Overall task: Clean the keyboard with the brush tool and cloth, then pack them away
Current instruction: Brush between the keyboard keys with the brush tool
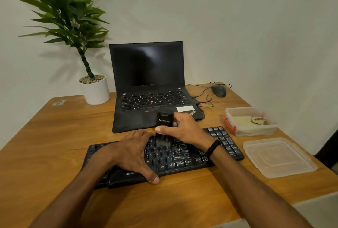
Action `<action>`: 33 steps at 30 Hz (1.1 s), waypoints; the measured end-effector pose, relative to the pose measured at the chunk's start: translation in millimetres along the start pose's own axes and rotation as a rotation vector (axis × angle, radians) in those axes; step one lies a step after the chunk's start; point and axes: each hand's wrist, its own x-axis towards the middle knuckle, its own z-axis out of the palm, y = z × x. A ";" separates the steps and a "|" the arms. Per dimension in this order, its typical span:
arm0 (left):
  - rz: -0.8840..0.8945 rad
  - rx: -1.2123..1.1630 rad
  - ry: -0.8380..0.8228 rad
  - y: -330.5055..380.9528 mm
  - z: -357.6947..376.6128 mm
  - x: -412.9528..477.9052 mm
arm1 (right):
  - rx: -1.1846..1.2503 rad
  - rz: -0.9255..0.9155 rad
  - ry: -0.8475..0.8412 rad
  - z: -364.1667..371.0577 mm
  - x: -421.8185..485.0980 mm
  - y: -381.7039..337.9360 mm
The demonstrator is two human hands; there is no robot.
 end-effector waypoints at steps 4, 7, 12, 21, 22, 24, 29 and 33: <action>-0.005 0.011 0.040 -4.7 8.6 -4.5 | -0.133 -0.054 0.159 0.5 1.9 -5.1; 0.006 0.004 0.067 -3.7 8.5 -5.7 | -0.100 -0.059 0.019 1.2 -0.2 -7.3; 0.006 0.006 0.085 0.2 7.7 -7.7 | -0.175 -0.039 0.194 0.5 2.0 -6.8; -0.004 -0.019 0.097 5.3 6.8 -11.6 | -0.209 -0.025 0.235 7.4 0.3 -15.1; 0.003 -0.018 0.098 6.6 6.6 -12.0 | -0.179 -0.052 0.189 11.6 -2.0 -16.5; 0.013 -0.003 0.109 7.4 4.8 -12.9 | -0.135 -0.078 0.071 21.7 -5.1 -19.6; -0.018 -0.023 0.079 10.1 2.9 -15.0 | -0.296 0.109 0.277 -5.1 0.9 -21.5; 0.000 -0.027 0.086 9.7 4.0 -12.7 | -0.221 0.031 0.194 10.1 -7.1 -18.7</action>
